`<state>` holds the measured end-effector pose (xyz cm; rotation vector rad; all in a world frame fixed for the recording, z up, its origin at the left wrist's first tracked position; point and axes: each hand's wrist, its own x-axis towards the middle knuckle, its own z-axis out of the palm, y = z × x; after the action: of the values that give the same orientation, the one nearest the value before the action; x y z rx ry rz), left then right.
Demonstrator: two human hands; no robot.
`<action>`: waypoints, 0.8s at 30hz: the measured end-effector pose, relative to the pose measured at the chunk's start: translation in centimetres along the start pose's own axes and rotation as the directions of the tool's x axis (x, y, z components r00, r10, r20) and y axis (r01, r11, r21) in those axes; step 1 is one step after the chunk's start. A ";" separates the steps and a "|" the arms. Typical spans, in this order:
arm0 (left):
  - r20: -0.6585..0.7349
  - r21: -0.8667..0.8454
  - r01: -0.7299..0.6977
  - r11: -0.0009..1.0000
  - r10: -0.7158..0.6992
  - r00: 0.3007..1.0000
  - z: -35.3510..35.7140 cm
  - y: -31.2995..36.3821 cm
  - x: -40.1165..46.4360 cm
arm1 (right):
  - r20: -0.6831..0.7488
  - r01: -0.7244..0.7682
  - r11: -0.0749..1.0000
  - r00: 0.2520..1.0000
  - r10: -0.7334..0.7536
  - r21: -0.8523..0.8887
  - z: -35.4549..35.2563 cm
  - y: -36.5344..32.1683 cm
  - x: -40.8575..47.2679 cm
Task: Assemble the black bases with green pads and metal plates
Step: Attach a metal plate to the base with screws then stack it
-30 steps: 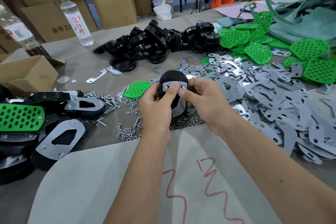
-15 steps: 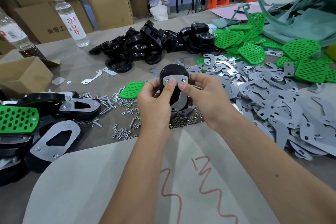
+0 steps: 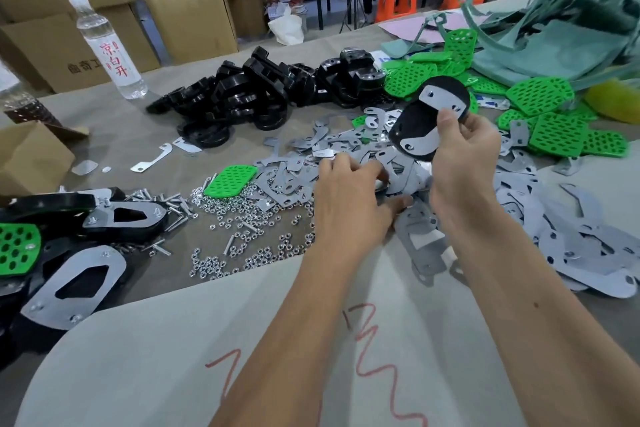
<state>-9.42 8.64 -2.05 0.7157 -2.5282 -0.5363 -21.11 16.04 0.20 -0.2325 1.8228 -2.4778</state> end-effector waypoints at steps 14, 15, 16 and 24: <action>0.214 0.143 -0.057 0.988 0.025 0.977 0.1 1.8 1.6 | -0.003 -0.086 0.993 0.996 0.086 0.082 0.1 0.3 0.4; 0.233 0.135 -0.073 0.988 0.040 0.972 -0.2 1.9 1.4 | 0.004 -0.103 0.992 0.995 0.103 0.079 0.1 0.4 0.5; 0.243 0.113 -0.080 0.990 0.051 0.969 -0.5 2.0 1.3 | 0.003 -0.119 0.990 0.993 0.119 0.077 0.1 0.5 0.5; 0.272 0.145 -0.150 0.978 0.106 0.957 -1.9 2.6 1.0 | -0.014 -0.167 0.986 0.986 0.167 0.020 0.0 0.5 0.7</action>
<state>-10.18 9.73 1.08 0.5622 -2.8704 -0.4035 -21.80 15.78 -0.23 -0.0565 1.7447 -2.3880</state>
